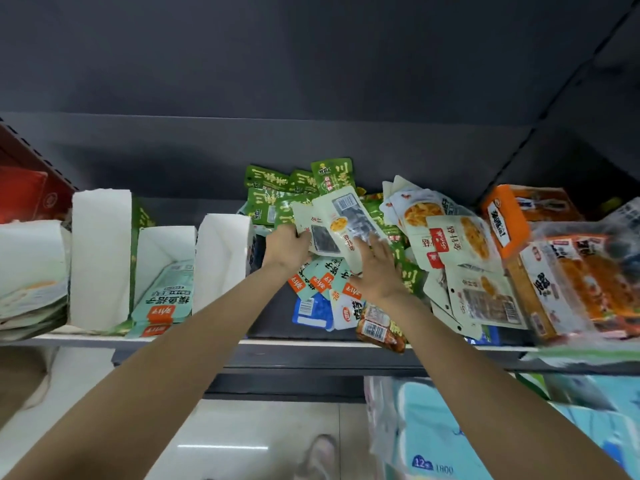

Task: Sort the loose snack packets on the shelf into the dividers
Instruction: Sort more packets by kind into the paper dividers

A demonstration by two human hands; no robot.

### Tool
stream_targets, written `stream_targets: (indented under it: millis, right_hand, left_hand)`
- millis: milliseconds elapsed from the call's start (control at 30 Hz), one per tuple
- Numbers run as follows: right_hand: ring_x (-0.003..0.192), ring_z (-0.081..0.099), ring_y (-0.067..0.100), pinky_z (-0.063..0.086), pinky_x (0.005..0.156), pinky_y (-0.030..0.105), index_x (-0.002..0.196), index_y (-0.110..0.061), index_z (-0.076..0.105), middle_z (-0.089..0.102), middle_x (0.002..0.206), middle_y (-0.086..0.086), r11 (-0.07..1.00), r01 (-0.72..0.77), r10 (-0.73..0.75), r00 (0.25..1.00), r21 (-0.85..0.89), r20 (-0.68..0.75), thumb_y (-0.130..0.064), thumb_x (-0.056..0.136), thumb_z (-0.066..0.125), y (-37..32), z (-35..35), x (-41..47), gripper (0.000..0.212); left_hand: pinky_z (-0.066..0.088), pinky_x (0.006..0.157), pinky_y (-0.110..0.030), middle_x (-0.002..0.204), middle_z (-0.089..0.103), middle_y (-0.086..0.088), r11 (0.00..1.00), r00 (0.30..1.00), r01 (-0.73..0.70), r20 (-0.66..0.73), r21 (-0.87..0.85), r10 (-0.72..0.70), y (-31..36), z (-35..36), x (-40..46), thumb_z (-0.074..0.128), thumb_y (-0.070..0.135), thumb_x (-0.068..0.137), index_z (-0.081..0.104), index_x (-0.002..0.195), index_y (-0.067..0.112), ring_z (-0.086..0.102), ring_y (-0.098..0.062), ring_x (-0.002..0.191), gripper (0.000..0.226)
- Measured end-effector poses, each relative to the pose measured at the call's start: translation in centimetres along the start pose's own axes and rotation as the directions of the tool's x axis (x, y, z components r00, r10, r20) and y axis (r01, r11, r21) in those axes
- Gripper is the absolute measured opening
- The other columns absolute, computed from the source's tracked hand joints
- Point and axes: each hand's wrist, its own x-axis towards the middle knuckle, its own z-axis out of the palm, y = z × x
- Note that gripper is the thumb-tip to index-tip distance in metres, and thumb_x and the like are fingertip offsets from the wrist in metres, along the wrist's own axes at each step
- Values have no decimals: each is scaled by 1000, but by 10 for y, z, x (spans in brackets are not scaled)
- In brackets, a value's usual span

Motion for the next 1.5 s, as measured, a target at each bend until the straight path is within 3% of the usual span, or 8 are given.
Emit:
stream_targets:
  millis: [67,200,400,733,867,1100,1367,1500]
  right_hand:
    - [145,-12,23,6,113,62,149,-33,4,-9,158,-2,1000,-22,22,1000,-3,-9,-28,89,59,-6,-2,-3,81]
    - [145,-10,22,4,109,65,149,-33,1,-5,158,-2,999,29,-33,991,-31,-133,-43,90,55,-29,-10,-18,81]
    - [108,58,26,49,86,39,131,-18,49,62,119,8,949,282,-193,874,141,-446,-27,96,47,-78,-17,-59,36]
    - [100,62,18,51,84,27,118,-5,63,65,111,3,598,343,-170,938,725,-304,-9,89,60,-227,3,-114,30]
    - [103,64,21,52,83,29,117,-6,64,66,115,7,669,356,-227,934,653,-276,-13,87,64,-295,39,-124,31]
    - [110,59,23,45,82,23,127,-8,57,63,123,8,791,388,-251,911,473,-327,-13,92,55,-387,92,-130,34]
    - [115,56,23,41,95,24,123,-10,62,61,126,7,880,327,-271,942,344,-199,-11,94,53,-416,119,-110,30]
    - [107,59,18,38,88,18,113,-13,68,67,116,3,879,402,-336,903,256,-267,-12,93,54,-414,119,-112,24]
  left_hand:
    - [45,41,-18,86,65,-9,995,999,-31,-9,-100,31,7,-9,-10,41,16,98,54,95,3,69,-26,70,18]
    - [44,49,-23,76,71,-9,962,997,-78,-16,-263,76,21,-28,-27,37,21,95,54,94,8,68,-20,58,21]
    - [39,46,-19,68,69,-1,867,953,-203,112,-454,282,33,-68,-69,39,19,98,49,86,10,63,-15,51,18]
    - [47,68,-7,104,54,9,857,866,-485,-232,-177,442,-61,-221,-101,67,23,85,47,111,22,56,-2,86,33]
    - [54,78,-23,100,67,14,836,846,-532,-140,-135,515,-111,-294,-115,67,19,85,62,106,25,64,-3,90,22]
    - [48,73,-12,86,71,8,828,795,-560,-269,21,544,-185,-378,-122,71,15,82,72,91,13,65,-1,78,9]
    - [41,79,-12,99,73,-2,837,835,-477,-159,269,527,-240,-395,-91,67,13,85,75,97,11,67,-14,91,15]
    - [48,89,-32,104,72,-1,786,853,-452,-54,422,520,-250,-383,-74,62,12,88,72,105,16,65,-21,99,21]
